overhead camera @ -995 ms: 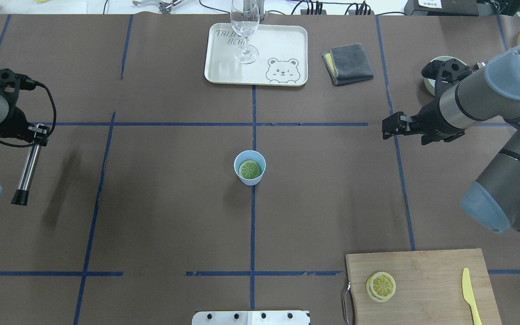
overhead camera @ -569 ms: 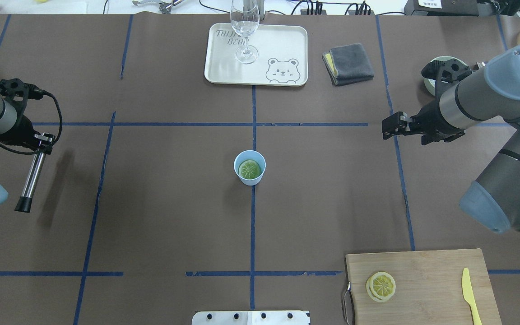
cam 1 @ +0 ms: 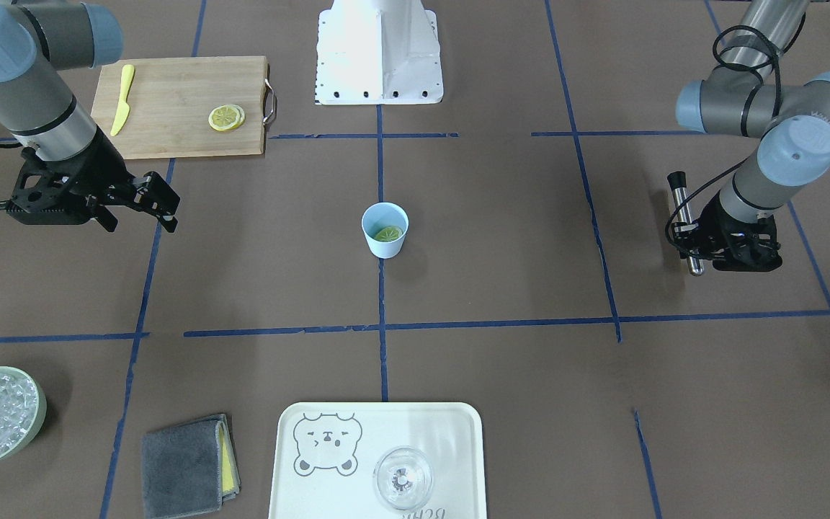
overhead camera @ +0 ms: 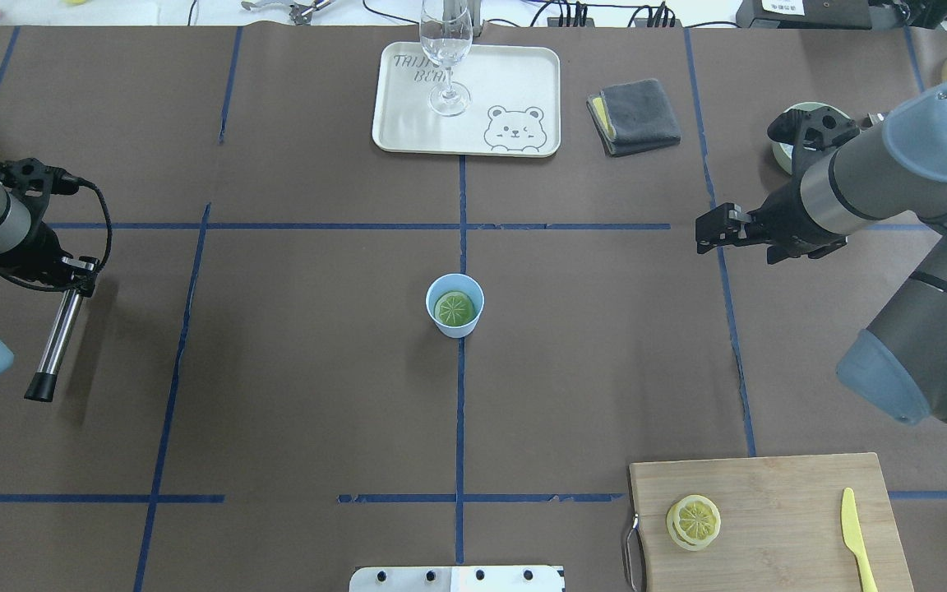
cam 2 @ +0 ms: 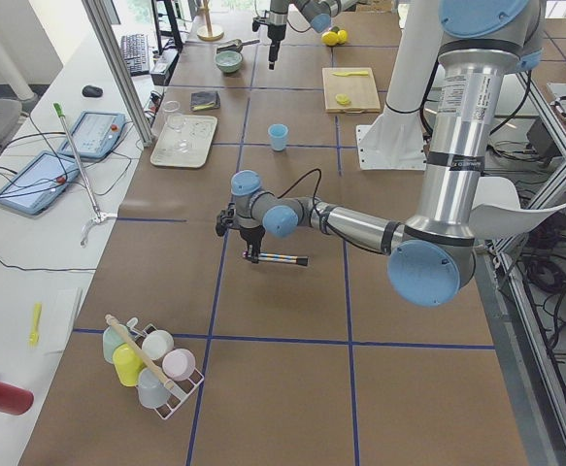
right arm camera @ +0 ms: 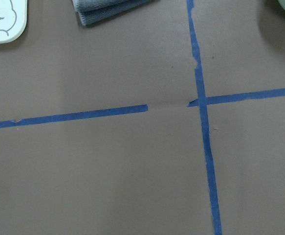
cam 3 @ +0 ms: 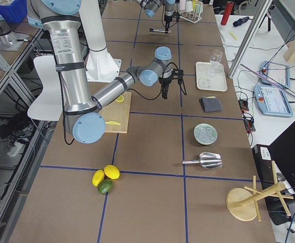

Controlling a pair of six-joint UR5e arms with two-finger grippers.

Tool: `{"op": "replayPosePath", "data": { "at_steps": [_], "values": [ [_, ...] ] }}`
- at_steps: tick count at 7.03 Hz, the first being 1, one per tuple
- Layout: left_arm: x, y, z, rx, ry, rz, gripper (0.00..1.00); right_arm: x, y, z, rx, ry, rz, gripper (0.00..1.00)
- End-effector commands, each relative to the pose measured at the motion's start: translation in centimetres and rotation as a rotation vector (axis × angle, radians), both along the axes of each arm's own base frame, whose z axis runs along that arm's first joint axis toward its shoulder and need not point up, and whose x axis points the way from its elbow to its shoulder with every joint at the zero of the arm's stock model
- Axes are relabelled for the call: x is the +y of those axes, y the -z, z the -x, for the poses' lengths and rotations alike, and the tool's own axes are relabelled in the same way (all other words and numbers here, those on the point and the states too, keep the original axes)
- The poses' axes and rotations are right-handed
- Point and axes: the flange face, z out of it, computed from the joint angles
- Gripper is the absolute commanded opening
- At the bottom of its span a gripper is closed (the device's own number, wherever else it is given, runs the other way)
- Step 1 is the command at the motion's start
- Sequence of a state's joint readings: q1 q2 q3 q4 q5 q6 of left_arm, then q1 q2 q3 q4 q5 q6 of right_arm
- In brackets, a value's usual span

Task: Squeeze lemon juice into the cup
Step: 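Lower the metal cylinder back to its spot with the left gripper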

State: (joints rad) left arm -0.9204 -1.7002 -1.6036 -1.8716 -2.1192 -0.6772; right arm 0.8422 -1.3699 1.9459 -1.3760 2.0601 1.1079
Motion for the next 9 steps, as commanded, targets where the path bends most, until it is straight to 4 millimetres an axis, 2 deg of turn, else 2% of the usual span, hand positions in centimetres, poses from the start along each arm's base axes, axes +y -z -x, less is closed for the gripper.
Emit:
{"op": "replayPosePath", "data": {
  "at_steps": [1, 3, 6, 7, 8, 9],
  "values": [
    [0.24, -0.44, 0.05, 0.002, -0.005, 0.015, 0.0, 0.06, 0.18, -0.05, -0.003, -0.001, -0.002, 1.0],
    [0.25, -1.26, 0.08, -0.009, -0.003, 0.029, 0.0, 0.09, 0.25, -0.08, -0.004, -0.003, -0.001, 1.0],
    [0.25, -1.35, 0.08, -0.011, 0.008, 0.039, 0.0, 0.14, 0.39, -0.12, -0.006, -0.004, -0.002, 1.0],
    [0.25, -1.33, 0.08, -0.01, 0.008, 0.038, 0.09, 0.11, 0.32, -0.1, -0.005, -0.004, -0.001, 1.0],
    [0.19, -1.22, 0.04, -0.008, 0.01, 0.037, 0.78, 0.09, 0.25, -0.08, -0.004, -0.003, -0.001, 1.0],
    [0.2, -0.99, 0.04, -0.005, 0.011, 0.034, 1.0, 0.09, 0.25, -0.08, -0.004, -0.003, -0.001, 1.0]
  ]
}}
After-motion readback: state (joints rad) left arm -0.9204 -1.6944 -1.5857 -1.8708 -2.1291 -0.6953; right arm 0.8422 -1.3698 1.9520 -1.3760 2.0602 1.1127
